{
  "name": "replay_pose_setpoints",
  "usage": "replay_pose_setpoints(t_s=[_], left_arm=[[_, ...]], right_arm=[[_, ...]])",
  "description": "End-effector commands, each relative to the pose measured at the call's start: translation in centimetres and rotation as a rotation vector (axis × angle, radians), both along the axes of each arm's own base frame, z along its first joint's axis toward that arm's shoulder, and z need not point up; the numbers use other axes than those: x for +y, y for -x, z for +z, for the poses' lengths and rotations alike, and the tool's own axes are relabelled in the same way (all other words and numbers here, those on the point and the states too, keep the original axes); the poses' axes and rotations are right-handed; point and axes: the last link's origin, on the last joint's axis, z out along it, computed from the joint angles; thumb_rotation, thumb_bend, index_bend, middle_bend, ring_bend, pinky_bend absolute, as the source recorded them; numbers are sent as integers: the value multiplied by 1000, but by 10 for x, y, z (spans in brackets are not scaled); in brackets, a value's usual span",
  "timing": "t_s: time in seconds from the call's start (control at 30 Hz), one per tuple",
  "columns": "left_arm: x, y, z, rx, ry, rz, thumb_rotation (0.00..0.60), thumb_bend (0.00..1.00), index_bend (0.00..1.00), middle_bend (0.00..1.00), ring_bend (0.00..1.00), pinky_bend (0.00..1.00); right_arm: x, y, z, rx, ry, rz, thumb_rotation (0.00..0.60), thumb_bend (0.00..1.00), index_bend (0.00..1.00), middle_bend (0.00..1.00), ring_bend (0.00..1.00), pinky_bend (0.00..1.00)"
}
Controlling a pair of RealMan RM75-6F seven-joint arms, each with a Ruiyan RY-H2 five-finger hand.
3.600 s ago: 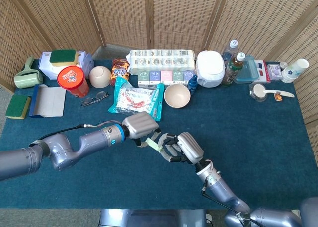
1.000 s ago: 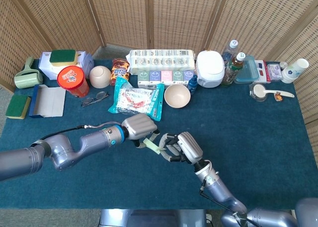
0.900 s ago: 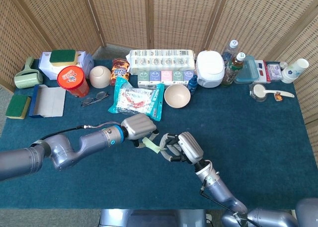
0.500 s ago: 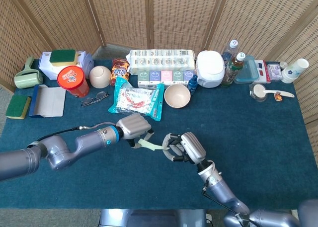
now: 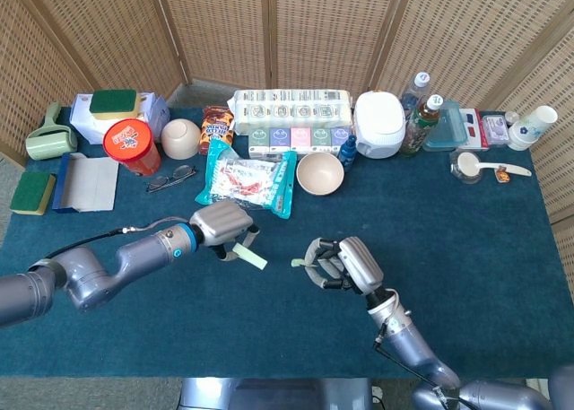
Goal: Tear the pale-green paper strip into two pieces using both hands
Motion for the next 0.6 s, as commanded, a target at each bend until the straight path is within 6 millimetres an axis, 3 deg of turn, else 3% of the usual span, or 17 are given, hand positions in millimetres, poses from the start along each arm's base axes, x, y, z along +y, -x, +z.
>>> replay_pose_setpoints(t_s=[0.03, 0.2, 0.27, 0.33, 0.47, 0.6], left_arm=[[2, 8, 4, -7, -22, 10, 600, 387, 695, 1000, 1000, 1000], [5, 20, 8, -11, -55, 27, 600, 385, 646, 1000, 1000, 1000], [5, 24, 9, -5, -64, 24, 600, 383, 609, 998, 1000, 1000], [5, 26, 9, -9, -70, 26, 600, 380, 568, 981, 998, 1000], [5, 28, 8, -16, -80, 32, 600, 376, 466, 887, 929, 1000], [5, 30, 9, -19, -91, 31, 600, 375, 435, 834, 878, 992]], right_arm=[[-1, 9, 4, 22, -10, -13, 600, 456, 730, 913, 914, 893], [-4, 28, 12, 91, -40, -37, 600, 459, 367, 643, 685, 704], [-4, 33, 15, 106, -59, -41, 600, 462, 193, 494, 542, 553], [-5, 37, 18, 114, -58, -49, 600, 463, 84, 395, 443, 442], [-5, 41, 22, 123, -53, -62, 600, 464, 0, 285, 340, 354], [-6, 44, 26, 123, -44, -72, 600, 464, 0, 272, 311, 350]])
